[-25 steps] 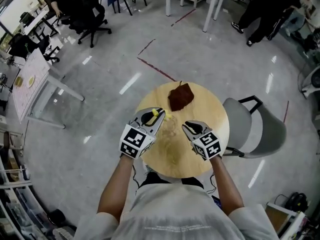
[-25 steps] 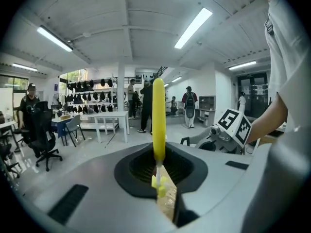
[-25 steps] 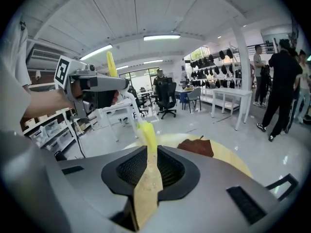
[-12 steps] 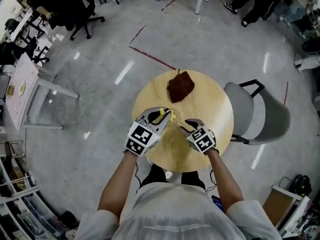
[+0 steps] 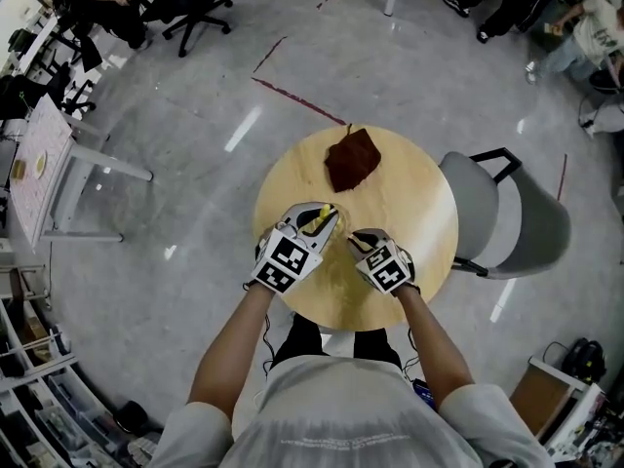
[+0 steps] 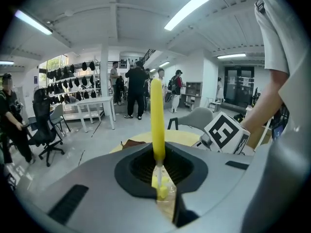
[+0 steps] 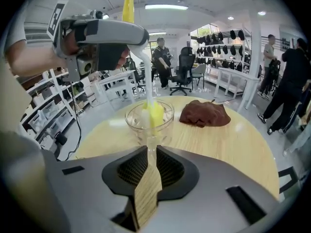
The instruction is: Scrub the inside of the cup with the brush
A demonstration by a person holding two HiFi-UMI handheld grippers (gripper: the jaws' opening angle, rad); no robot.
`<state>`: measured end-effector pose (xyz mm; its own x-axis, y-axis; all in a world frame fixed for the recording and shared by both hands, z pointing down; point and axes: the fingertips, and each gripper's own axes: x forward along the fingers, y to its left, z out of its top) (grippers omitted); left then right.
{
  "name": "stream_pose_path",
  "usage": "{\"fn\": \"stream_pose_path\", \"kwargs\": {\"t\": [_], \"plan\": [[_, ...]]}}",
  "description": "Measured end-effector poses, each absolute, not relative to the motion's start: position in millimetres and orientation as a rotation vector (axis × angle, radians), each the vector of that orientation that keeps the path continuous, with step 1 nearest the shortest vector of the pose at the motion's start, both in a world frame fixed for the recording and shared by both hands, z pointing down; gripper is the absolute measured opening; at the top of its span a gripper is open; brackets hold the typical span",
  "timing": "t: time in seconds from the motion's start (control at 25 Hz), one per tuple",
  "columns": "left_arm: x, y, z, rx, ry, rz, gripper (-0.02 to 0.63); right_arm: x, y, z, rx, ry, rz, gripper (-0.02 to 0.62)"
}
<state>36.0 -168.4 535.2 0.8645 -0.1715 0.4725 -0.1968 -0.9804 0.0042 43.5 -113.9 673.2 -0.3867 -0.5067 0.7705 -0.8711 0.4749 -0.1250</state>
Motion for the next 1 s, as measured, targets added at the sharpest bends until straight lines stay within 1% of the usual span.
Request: {"fn": "stream_pose_path", "kwargs": {"t": [0.36, 0.64, 0.8, 1.0], "plan": [[25, -167, 542, 2.857, -0.229, 0.929, 0.046, 41, -113, 675, 1.131, -2.068, 0.719, 0.078], [21, -154, 540, 2.795, -0.208, 1.003, 0.046, 34, -105, 672, 1.11, -2.082, 0.734, 0.074], [23, -142, 542, 2.785, -0.18, 1.012, 0.046, 30, -97, 672, 1.104, -2.087, 0.745, 0.074], [30, -134, 541, 2.774, -0.197, 0.948, 0.046, 30, -86, 676, 1.094, -2.085, 0.751, 0.074]]}}
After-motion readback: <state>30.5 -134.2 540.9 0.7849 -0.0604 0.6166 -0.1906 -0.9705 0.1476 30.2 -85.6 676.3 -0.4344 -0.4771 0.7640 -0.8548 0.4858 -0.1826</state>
